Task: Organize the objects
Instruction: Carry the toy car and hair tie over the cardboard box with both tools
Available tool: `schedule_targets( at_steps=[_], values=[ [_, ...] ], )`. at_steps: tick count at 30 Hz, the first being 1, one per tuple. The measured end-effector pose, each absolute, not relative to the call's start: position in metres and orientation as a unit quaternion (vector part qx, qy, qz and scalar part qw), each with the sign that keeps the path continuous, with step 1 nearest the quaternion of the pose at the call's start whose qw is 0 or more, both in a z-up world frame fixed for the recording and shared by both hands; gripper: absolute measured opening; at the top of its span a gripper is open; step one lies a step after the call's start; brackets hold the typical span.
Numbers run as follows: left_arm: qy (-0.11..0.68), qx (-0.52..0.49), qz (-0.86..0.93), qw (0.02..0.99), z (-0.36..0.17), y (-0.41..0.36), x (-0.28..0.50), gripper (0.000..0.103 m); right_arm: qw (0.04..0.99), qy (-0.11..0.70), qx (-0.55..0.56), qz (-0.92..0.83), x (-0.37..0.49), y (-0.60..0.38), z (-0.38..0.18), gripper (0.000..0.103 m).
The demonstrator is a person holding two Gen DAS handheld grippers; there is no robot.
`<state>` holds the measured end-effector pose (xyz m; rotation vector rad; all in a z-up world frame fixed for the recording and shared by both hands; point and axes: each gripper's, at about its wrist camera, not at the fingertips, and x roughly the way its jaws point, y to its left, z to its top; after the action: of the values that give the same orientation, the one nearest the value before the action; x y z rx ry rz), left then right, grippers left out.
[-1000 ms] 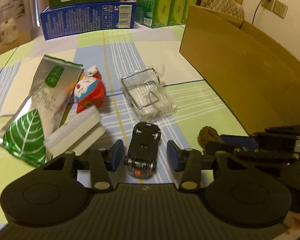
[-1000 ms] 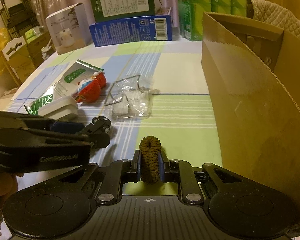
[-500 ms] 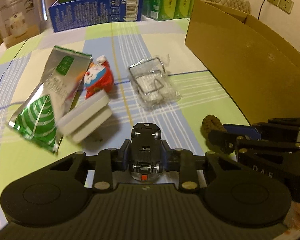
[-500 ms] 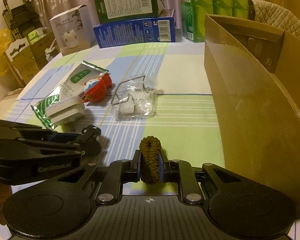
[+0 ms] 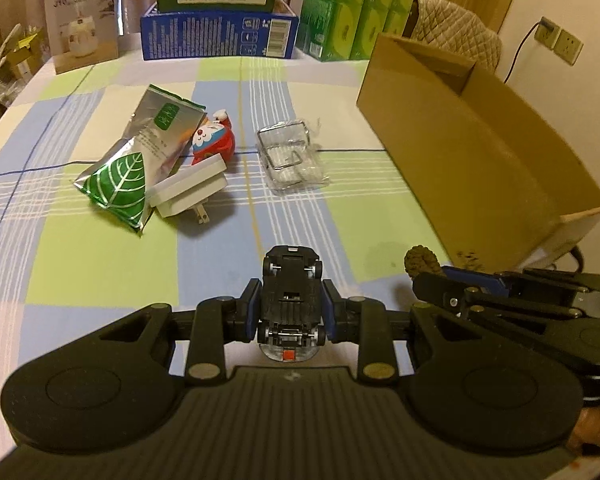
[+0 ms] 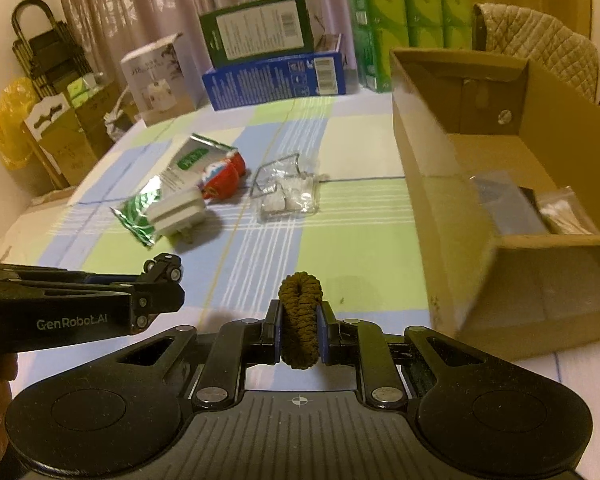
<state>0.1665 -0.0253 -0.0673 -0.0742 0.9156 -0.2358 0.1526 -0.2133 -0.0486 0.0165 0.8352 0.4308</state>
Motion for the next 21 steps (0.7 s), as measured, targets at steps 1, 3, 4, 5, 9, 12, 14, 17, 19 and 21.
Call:
schedule_targets(
  at_steps=[1, 3, 4, 5, 9, 12, 14, 17, 19, 21],
  values=[
    [0.439, -0.038, -0.113, 0.891, -0.062, -0.026, 0.161, 0.026, 0.893, 0.399, 0.007, 0.209, 0.148, -0.215, -0.044, 0.014],
    [0.435, -0.045, -0.113, 0.892, -0.052, -0.027, 0.151, 0.026, 0.895, 0.393, 0.007, 0.211, 0.138, -0.218, -0.034, 0.014],
    [0.433, -0.048, -0.114, 0.893, -0.047, -0.028, 0.146, 0.026, 0.896, 0.39, 0.01, 0.211, 0.134, -0.22, -0.029, 0.014],
    [0.43, -0.049, -0.114, 0.894, -0.042, -0.029, 0.14, 0.026, 0.898, 0.387, 0.012, 0.211, 0.13, -0.221, -0.025, 0.014],
    [0.42, -0.045, -0.115, 0.899, -0.023, -0.034, 0.122, 0.026, 0.903, 0.373, 0.016, 0.212, 0.114, -0.229, -0.008, 0.014],
    [0.413, -0.042, -0.117, 0.902, -0.012, -0.04, 0.112, 0.026, 0.908, 0.363, 0.018, 0.209, 0.103, -0.237, 0.003, 0.014],
    [0.408, -0.039, -0.119, 0.904, -0.005, -0.044, 0.105, 0.026, 0.911, 0.358, 0.02, 0.206, 0.098, -0.243, 0.009, 0.014],
    [0.402, -0.037, -0.124, 0.906, 0.002, -0.051, 0.098, 0.026, 0.913, 0.353, 0.019, 0.201, 0.092, -0.251, 0.015, 0.014],
    [0.4, -0.038, -0.127, 0.907, 0.006, -0.055, 0.094, 0.026, 0.915, 0.35, 0.019, 0.199, 0.088, -0.257, 0.019, 0.014],
    [0.399, -0.034, -0.13, 0.907, 0.009, -0.06, 0.09, 0.026, 0.917, 0.348, 0.019, 0.196, 0.084, -0.262, 0.022, 0.014]
  ],
)
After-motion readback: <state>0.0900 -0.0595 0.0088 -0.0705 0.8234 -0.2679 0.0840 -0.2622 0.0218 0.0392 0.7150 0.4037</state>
